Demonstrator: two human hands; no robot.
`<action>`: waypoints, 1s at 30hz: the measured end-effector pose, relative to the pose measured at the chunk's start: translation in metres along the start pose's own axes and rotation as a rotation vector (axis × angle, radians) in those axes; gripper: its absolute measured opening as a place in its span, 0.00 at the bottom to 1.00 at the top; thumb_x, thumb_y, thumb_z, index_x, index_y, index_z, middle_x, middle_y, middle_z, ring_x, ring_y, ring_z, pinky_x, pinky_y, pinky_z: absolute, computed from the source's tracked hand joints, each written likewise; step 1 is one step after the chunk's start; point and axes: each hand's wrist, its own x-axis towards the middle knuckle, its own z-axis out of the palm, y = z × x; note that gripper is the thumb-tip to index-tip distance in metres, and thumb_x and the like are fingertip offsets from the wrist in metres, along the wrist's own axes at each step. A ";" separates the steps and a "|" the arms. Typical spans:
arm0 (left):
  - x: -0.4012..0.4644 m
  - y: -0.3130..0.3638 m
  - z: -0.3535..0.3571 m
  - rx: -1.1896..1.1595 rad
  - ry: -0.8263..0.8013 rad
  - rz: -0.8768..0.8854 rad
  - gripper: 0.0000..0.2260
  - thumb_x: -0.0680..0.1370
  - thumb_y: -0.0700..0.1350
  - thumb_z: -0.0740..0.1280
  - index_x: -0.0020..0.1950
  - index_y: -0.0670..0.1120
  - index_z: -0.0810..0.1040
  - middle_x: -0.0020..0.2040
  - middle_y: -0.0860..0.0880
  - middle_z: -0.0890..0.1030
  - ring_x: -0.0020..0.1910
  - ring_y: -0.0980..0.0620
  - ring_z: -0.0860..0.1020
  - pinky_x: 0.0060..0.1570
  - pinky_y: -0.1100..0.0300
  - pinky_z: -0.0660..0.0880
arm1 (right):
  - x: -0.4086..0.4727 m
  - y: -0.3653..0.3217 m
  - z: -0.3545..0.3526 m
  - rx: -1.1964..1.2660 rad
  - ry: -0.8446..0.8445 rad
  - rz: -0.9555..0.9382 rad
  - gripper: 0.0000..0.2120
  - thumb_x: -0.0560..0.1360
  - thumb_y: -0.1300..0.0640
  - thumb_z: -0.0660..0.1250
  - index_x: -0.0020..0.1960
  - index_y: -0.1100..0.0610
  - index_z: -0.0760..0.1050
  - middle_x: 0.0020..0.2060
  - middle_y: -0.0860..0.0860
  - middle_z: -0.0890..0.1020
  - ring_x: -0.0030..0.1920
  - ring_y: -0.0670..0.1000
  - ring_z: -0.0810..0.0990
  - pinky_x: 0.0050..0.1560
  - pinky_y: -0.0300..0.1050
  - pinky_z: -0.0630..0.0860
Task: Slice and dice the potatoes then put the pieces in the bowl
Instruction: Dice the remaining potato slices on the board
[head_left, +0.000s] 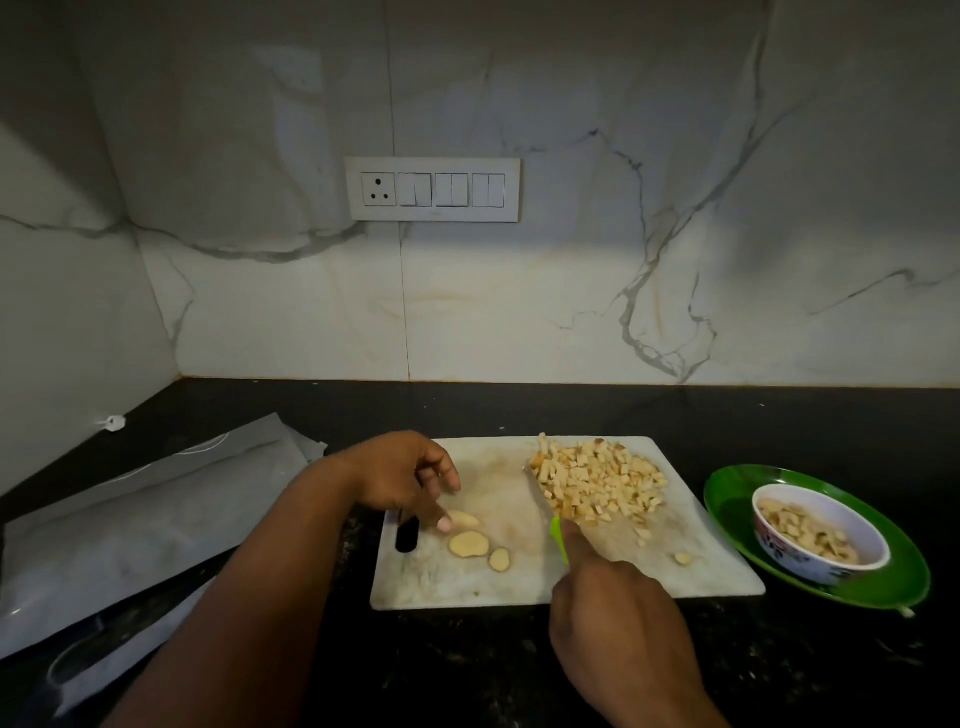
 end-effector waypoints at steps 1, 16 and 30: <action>-0.001 0.000 -0.001 0.039 -0.029 -0.024 0.20 0.66 0.47 0.85 0.55 0.53 0.85 0.48 0.49 0.86 0.46 0.47 0.85 0.53 0.46 0.84 | -0.001 0.000 -0.001 0.005 -0.001 -0.007 0.29 0.81 0.49 0.53 0.80 0.44 0.50 0.46 0.47 0.83 0.47 0.48 0.81 0.40 0.42 0.68; 0.026 0.014 0.030 0.075 0.279 -0.021 0.07 0.73 0.54 0.80 0.44 0.54 0.85 0.47 0.56 0.84 0.49 0.56 0.81 0.55 0.54 0.80 | 0.001 -0.004 -0.003 0.112 -0.001 -0.056 0.28 0.81 0.47 0.53 0.80 0.41 0.52 0.48 0.46 0.82 0.49 0.47 0.80 0.48 0.43 0.73; 0.029 0.015 0.034 -0.079 0.321 -0.081 0.04 0.71 0.46 0.82 0.43 0.50 0.89 0.40 0.58 0.87 0.47 0.60 0.83 0.56 0.57 0.81 | -0.001 -0.014 0.004 -0.036 -0.044 -0.125 0.29 0.81 0.48 0.53 0.80 0.43 0.51 0.55 0.47 0.81 0.55 0.48 0.79 0.52 0.41 0.72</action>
